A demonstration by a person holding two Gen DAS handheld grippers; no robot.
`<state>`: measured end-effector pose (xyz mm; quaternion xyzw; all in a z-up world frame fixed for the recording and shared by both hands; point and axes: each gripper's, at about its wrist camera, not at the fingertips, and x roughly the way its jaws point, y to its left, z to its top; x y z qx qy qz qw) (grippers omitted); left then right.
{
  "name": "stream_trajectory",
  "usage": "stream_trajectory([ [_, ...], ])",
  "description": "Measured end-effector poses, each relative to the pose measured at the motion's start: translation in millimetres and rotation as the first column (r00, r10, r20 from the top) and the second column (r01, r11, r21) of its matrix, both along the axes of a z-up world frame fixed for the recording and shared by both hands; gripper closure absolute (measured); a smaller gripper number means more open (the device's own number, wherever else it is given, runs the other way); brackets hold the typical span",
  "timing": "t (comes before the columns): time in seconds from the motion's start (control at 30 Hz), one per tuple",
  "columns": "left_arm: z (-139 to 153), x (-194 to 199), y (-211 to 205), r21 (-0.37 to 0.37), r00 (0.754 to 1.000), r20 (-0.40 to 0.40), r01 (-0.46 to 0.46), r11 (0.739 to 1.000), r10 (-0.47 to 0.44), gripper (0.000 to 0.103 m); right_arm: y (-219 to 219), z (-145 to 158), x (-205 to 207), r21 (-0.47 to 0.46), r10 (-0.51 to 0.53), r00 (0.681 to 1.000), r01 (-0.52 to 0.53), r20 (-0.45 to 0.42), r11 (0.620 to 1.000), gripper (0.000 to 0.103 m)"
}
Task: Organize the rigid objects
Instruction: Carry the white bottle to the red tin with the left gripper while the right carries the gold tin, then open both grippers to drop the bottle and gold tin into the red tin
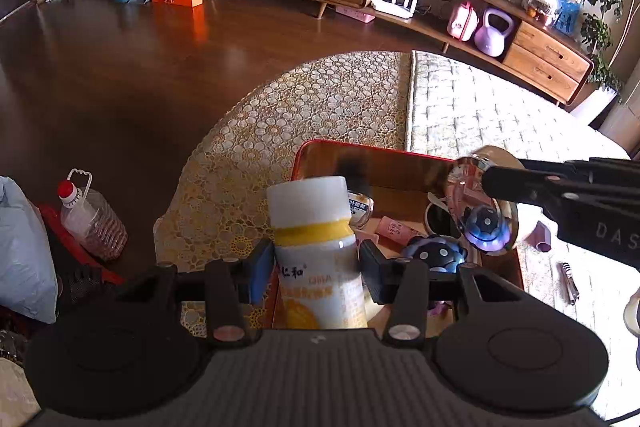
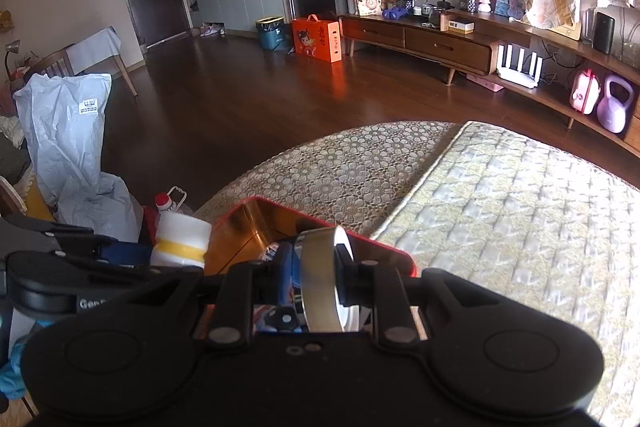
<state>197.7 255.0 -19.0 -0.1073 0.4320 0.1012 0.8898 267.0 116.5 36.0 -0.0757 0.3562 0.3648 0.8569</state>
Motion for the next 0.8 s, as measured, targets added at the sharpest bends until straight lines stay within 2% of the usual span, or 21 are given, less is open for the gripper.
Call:
stream_trajectory([
  [0.27,-8.5,7.4,-0.7,0.004,1.0,-0.004,0.007,1.0,-0.007,0.059,16.4,-16.4,6.7,-0.037,0.032,0.999,-0.032,-0.005,0.999,0.082],
  [0.57,-11.4,17.1,-6.6,0.063,1.0,0.016,0.015,0.998,-0.016,0.059,20.6,-29.5,3.7,-0.051,0.047,0.998,-0.049,-0.035,0.997,0.082],
  [0.8,-14.9,28.0,-9.5,0.114,1.0,0.013,0.021,0.993,-0.023,0.059,13.7,-22.1,-1.6,-0.017,0.056,0.997,-0.057,-0.046,0.998,0.079],
])
